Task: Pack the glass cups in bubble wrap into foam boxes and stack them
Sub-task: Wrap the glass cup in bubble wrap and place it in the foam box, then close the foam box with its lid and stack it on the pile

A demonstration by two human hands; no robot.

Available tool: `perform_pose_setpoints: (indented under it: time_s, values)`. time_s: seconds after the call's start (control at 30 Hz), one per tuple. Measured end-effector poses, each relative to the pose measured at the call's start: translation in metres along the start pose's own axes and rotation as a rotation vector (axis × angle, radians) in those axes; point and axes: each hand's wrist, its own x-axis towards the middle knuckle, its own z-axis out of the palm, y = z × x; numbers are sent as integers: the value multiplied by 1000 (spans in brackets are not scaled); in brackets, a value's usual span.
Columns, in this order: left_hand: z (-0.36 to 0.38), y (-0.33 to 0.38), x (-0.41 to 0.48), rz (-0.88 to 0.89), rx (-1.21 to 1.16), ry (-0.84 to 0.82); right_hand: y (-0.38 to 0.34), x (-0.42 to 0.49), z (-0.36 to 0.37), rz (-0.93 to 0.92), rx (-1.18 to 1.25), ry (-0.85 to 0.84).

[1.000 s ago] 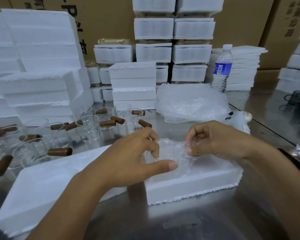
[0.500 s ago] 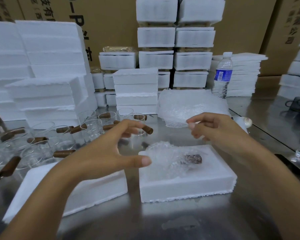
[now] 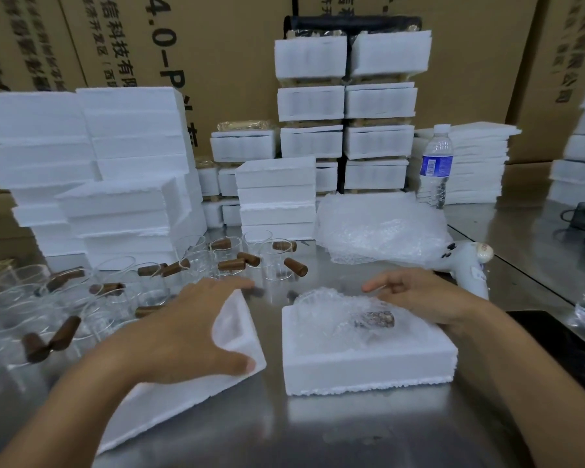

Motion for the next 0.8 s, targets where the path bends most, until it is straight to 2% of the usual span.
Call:
perform_pose_setpoints:
  time_s: [0.1, 0.27, 0.33, 0.4, 0.5, 0.57, 0.67, 0.8]
  values:
    - [-21, -3, -14, 17, -22, 202, 1, 2, 3, -5, 32, 3]
    - [-62, -8, -19, 286, -248, 695, 1, 10, 18, -14, 35, 49]
    - [-72, -15, -14, 300, -333, 848, 1, 15, 31, -59, 47, 108]
    - [-71, -11, -7, 267, -501, 860, 0, 17, 41, -107, 118, 175]
    - [-47, 10, 5, 382, -880, 945, -6, 17, 41, -189, 306, 341]
    - [-24, 26, 12, 398, -1042, 925, -15, 14, 37, -201, 443, 412]
    - [7, 33, 25, 345, -1135, 813, -24, 11, 30, -163, 684, 324]
    - [28, 16, 39, 295, -1093, 666, -31, 6, 23, -98, 813, 286]
